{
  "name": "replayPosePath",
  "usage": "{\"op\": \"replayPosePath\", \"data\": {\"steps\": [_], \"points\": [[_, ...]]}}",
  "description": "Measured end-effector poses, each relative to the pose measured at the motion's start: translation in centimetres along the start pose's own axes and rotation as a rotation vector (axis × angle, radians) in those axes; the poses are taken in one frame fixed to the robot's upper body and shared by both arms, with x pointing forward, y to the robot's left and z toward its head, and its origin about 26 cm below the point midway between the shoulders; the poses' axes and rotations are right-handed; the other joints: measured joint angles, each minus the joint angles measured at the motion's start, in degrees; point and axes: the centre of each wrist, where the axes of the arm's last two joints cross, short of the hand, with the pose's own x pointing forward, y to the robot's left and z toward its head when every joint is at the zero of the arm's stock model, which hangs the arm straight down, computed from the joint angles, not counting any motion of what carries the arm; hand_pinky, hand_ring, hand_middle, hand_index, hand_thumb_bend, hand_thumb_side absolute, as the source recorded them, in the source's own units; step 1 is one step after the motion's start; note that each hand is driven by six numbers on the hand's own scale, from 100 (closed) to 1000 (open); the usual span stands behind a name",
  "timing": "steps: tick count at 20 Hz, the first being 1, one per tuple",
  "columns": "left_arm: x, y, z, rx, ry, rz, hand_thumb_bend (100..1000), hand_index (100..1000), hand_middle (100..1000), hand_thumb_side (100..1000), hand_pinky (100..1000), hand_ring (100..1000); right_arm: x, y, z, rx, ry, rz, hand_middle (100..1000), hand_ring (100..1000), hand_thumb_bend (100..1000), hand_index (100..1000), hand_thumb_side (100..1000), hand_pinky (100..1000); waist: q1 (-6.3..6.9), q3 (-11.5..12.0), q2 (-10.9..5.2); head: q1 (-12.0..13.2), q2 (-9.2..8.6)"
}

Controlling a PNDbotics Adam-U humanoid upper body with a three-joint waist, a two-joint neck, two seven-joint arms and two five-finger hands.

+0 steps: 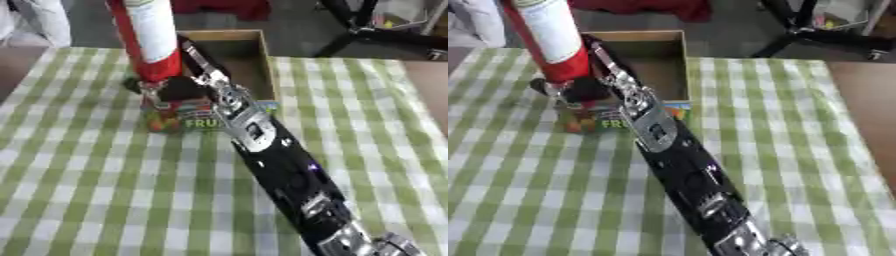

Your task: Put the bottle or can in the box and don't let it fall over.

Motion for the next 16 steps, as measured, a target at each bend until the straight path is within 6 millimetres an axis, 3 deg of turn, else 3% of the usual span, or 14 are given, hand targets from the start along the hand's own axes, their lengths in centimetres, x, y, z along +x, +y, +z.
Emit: {"op": "replayPosePath", "data": {"steps": [4, 16], "points": [[-0.2, 0.1, 0.1, 0.0, 0.008, -0.004, 674, 787, 784, 710, 860, 888, 1.3, -0.5, -0.7, -0.056, -0.016, -0.077, 787, 758, 100, 713, 287, 923, -0.03, -0.38, -0.18, 0.02, -0.02], [-0.1, 0.1, 0.1, -0.002, 0.007, -0.009, 671, 788, 784, 712, 860, 888, 3.1, -4.3, -1.5, -0.184, -0.077, -0.076, 775, 741, 100, 697, 264, 911, -1.02, 0.39, 0.13, 0.05, -1.03]]}}
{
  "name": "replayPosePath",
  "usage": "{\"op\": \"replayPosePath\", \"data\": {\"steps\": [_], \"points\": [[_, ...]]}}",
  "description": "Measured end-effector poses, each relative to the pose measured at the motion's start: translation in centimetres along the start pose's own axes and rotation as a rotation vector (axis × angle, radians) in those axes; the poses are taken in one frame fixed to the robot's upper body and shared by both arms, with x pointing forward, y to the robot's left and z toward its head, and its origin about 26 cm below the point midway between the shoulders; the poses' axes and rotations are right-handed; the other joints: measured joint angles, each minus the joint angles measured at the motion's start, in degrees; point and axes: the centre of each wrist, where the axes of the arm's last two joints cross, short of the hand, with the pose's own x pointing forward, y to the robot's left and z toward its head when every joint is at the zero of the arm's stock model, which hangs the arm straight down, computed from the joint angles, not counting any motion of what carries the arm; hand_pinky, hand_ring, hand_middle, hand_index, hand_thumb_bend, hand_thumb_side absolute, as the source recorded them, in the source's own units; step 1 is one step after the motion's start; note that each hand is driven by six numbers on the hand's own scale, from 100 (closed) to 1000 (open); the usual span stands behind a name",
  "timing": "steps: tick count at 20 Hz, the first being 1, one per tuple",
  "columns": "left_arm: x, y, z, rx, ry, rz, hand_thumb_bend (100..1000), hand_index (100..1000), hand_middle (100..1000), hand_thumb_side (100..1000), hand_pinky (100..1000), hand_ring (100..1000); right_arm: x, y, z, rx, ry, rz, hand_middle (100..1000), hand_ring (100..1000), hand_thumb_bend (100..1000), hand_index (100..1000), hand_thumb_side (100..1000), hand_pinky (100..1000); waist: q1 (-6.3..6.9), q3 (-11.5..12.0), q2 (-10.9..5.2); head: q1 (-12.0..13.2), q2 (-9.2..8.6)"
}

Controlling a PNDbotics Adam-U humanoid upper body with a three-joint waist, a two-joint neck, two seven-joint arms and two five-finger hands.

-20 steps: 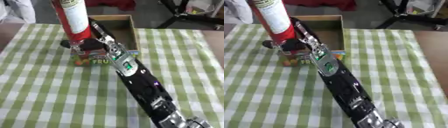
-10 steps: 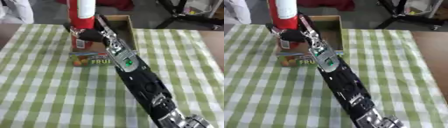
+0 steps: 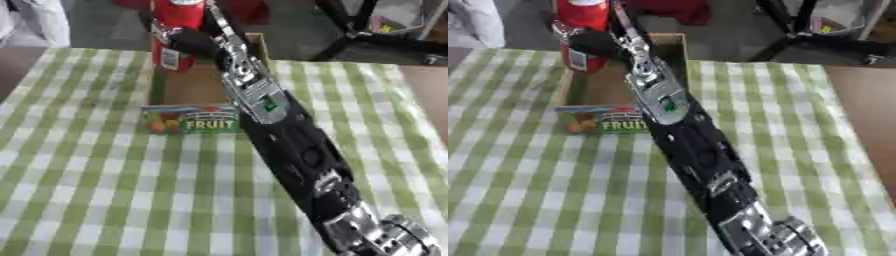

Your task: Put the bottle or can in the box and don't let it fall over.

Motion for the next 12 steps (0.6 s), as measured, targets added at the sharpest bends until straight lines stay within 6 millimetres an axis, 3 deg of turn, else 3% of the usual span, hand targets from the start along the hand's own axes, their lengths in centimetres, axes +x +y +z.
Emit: {"op": "replayPosePath", "data": {"steps": [9, 12], "points": [[0.0, 0.0, 0.0, 0.001, -0.002, -0.002, 670, 788, 783, 714, 861, 888, -1.0, -3.7, -0.1, -0.091, 0.034, 0.08, 784, 747, 100, 701, 216, 910, -0.1, -0.06, 0.82, -0.41, -0.08], [0.1, 0.0, 0.0, 0.002, -0.006, -0.001, 667, 788, 783, 714, 861, 889, -2.0, -4.5, 0.3, -0.104, 0.063, 0.096, 790, 753, 100, 707, 240, 914, -0.04, -0.27, 0.9, -0.5, -0.06]]}}
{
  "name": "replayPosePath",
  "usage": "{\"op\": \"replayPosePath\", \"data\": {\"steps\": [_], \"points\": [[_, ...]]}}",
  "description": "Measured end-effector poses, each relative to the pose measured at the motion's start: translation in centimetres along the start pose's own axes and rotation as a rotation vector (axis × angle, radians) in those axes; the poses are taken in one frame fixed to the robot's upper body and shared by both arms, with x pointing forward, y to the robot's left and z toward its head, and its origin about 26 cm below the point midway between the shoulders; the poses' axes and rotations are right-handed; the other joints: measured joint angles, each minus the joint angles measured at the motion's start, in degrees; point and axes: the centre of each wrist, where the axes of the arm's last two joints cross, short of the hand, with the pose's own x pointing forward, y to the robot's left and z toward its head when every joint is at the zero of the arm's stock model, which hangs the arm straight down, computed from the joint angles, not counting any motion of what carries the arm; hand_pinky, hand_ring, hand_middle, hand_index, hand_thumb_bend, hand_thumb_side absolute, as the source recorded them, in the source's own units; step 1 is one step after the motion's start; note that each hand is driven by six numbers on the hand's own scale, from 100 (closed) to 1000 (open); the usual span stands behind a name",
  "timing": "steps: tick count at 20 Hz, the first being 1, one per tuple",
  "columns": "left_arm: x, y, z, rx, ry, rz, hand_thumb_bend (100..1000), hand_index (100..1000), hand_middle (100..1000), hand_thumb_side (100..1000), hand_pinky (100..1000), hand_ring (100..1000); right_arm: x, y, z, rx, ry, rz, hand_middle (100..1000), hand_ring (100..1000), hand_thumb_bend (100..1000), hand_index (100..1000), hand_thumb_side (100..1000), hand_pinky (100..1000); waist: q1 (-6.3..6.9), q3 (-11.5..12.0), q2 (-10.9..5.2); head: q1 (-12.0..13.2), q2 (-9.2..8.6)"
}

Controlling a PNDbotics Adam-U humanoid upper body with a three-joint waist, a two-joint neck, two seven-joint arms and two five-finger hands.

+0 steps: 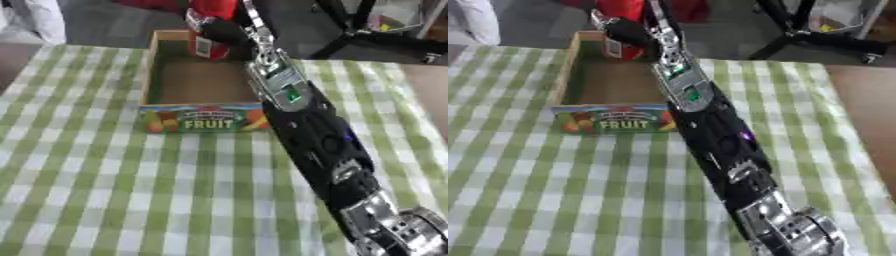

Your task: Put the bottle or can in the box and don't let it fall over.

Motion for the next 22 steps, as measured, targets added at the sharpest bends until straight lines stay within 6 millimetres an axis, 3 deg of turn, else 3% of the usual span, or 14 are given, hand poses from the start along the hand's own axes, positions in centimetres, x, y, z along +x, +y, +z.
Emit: {"op": "replayPosePath", "data": {"steps": [3, 4, 7, 8, 9, 10, 12, 22], "points": [[0.0, 0.1, 0.0, 0.002, -0.001, 0.0, 667, 788, 783, 714, 861, 889, -1.1, -0.5, 0.4, -0.007, 0.032, 0.01, 792, 755, 100, 709, 243, 916, 0.05, 0.0, 0.16, -0.18, 0.0], [0.0, 0.1, 0.0, 0.004, -0.001, 0.0, 666, 788, 783, 715, 861, 889, -1.3, -0.5, 0.4, -0.008, 0.039, 0.013, 815, 794, 230, 730, 228, 922, 0.07, -0.01, 0.16, -0.21, 0.0], [-0.1, 0.2, 0.1, 0.005, 0.002, -0.002, 666, 788, 783, 715, 861, 889, -2.1, -0.9, 0.7, -0.013, 0.069, 0.023, 818, 801, 255, 733, 223, 923, 0.14, -0.02, 0.34, -0.21, 0.0], [-0.1, 0.2, 0.1, 0.006, 0.003, -0.003, 666, 788, 783, 716, 861, 889, -2.2, -1.0, 0.7, -0.014, 0.074, 0.025, 930, 924, 586, 867, 158, 952, 0.19, -0.03, 0.45, -0.21, 0.0], [-0.1, 0.2, 0.1, 0.006, 0.004, -0.003, 666, 789, 783, 716, 861, 889, -2.3, -1.0, 0.8, -0.01, 0.08, 0.028, 944, 938, 609, 884, 158, 960, 0.25, -0.05, 0.48, -0.21, 0.0], [-0.1, 0.2, 0.1, 0.006, 0.004, -0.003, 666, 789, 783, 716, 861, 889, -2.4, -1.0, 0.8, -0.001, 0.084, 0.034, 983, 970, 700, 931, 226, 985, 0.31, -0.06, 0.48, -0.2, 0.0], [-0.1, 0.2, 0.1, 0.006, 0.004, -0.003, 666, 789, 783, 716, 862, 889, -2.3, -1.0, 0.8, 0.022, 0.086, 0.053, 988, 962, 778, 939, 322, 998, 0.41, -0.1, 0.48, -0.19, 0.0], [-0.2, 0.3, 0.2, 0.007, 0.009, -0.005, 667, 790, 782, 714, 862, 889, -2.3, -1.6, 0.7, 0.055, 0.132, 0.162, 996, 959, 805, 954, 376, 1000, 0.51, -0.84, 0.39, 0.04, 0.14]]}}
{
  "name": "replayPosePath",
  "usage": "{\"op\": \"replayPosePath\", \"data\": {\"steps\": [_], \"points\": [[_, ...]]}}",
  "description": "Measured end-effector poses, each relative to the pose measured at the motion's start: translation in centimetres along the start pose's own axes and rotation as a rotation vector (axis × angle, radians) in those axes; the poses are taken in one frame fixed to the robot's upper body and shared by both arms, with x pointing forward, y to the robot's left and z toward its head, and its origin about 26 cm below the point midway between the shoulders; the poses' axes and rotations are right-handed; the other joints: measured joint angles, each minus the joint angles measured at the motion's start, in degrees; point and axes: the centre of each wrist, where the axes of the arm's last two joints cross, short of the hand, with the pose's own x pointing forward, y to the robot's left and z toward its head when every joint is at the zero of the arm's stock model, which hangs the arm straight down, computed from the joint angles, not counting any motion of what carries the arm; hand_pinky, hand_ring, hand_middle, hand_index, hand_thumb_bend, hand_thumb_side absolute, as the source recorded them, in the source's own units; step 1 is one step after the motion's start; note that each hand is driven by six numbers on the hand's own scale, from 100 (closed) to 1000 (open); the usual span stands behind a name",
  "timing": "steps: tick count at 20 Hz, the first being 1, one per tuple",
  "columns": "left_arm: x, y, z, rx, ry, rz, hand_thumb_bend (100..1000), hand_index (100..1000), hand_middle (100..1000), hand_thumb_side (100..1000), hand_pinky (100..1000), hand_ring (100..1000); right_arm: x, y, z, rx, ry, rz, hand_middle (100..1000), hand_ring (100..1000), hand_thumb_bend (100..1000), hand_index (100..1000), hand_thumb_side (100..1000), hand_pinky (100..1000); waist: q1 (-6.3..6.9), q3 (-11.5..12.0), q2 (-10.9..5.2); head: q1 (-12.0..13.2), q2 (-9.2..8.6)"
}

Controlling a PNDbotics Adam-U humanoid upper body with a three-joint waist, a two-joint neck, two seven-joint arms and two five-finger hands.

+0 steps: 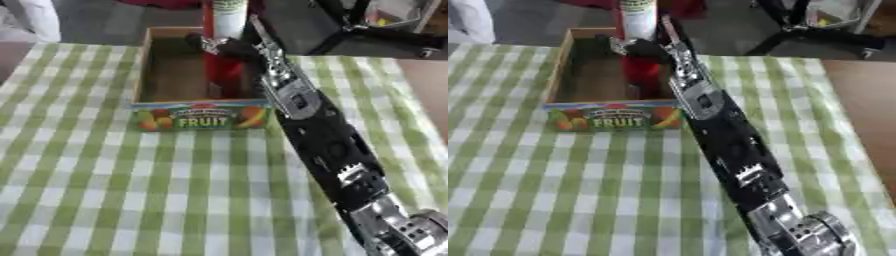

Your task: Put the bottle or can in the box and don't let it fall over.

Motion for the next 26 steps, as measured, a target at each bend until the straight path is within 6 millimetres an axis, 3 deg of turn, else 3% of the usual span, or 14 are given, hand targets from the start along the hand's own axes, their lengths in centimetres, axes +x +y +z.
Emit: {"op": "replayPosePath", "data": {"steps": [2, 5, 20, 26], "points": [[-0.1, 0.1, 0.1, 0.001, 0.005, -0.002, 666, 790, 782, 714, 862, 890, 0.0, -0.1, 0.0, 0.004, 0.008, 0.0, 998, 960, 795, 958, 405, 1000, 0.17, -0.3, -0.2, 0.04, 0.09], [-0.2, 0.1, 0.2, 0.001, 0.006, -0.004, 666, 790, 782, 714, 862, 890, -0.3, -0.4, 0.1, 0.008, 0.021, 0.004, 1000, 959, 804, 962, 371, 1000, 0.29, -0.66, -0.69, 0.21, 0.54], [-1.0, 1.0, 0.8, 0.02, 0.035, -0.025, 665, 791, 781, 713, 864, 892, -0.9, -2.4, 2.1, 0.08, 0.041, -0.071, 998, 957, 795, 961, 387, 990, 1.67, -4.21, -3.55, 2.16, 3.44], [-1.3, 1.2, 1.1, 0.025, 0.045, -0.033, 666, 791, 781, 710, 864, 892, -1.3, -3.6, 3.8, 0.099, 0.041, -0.105, 1000, 961, 793, 962, 338, 986, 2.47, -6.16, -6.06, 2.65, 4.97]]}}
